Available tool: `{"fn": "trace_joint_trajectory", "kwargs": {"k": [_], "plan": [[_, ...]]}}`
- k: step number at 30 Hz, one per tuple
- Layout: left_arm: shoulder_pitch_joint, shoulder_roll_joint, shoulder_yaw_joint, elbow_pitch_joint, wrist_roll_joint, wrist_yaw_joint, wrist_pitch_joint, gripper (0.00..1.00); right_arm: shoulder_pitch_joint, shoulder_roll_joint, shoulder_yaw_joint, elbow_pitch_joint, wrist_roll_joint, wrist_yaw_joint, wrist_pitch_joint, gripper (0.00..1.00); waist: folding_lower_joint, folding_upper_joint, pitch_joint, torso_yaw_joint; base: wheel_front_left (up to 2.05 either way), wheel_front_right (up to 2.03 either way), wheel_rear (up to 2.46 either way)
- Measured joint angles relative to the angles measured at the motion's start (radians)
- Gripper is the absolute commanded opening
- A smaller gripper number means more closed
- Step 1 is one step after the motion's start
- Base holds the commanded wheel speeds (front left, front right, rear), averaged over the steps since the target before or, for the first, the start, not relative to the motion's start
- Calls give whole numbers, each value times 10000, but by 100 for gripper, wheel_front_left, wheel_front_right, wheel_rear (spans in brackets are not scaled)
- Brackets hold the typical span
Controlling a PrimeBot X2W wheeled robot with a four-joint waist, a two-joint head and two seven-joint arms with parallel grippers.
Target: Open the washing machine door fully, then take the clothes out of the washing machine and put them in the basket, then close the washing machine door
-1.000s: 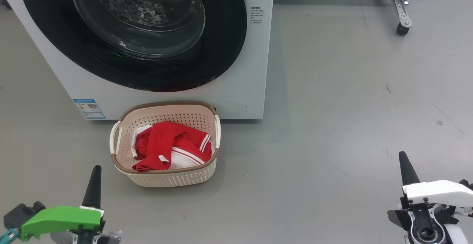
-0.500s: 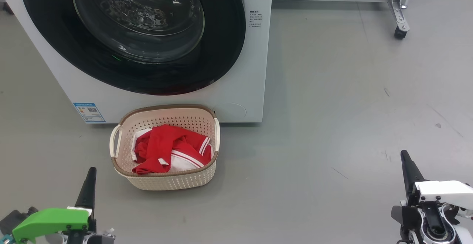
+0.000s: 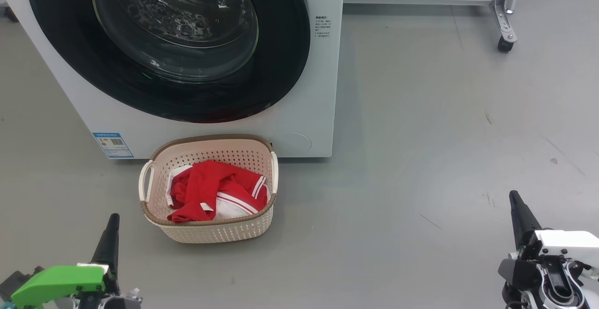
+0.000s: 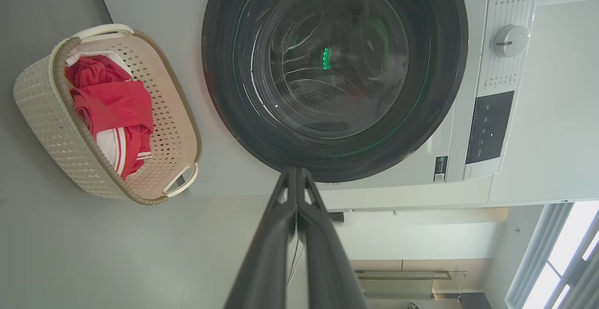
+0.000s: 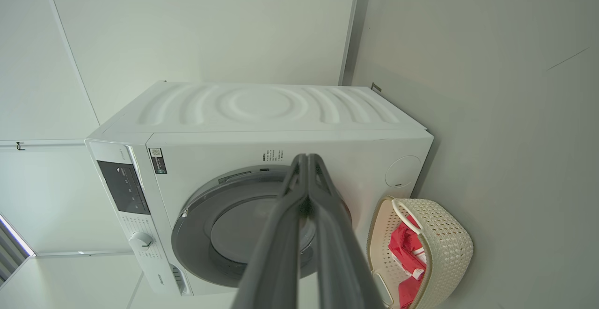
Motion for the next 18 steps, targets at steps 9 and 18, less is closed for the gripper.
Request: {"fn": "trace_joint_trajectory", "kwargs": {"k": [9, 18], "plan": [[-4, 0, 10, 36, 0, -2, 0, 0, -4, -2, -8, 21, 6, 0, 0, 0, 0, 0, -1, 0, 0, 0, 0], [-7, -2, 21, 61, 0, -2, 0, 0, -7, -2, -13, 36, 8, 2, 2, 0, 0, 0, -2, 0, 0, 0, 0]]}}
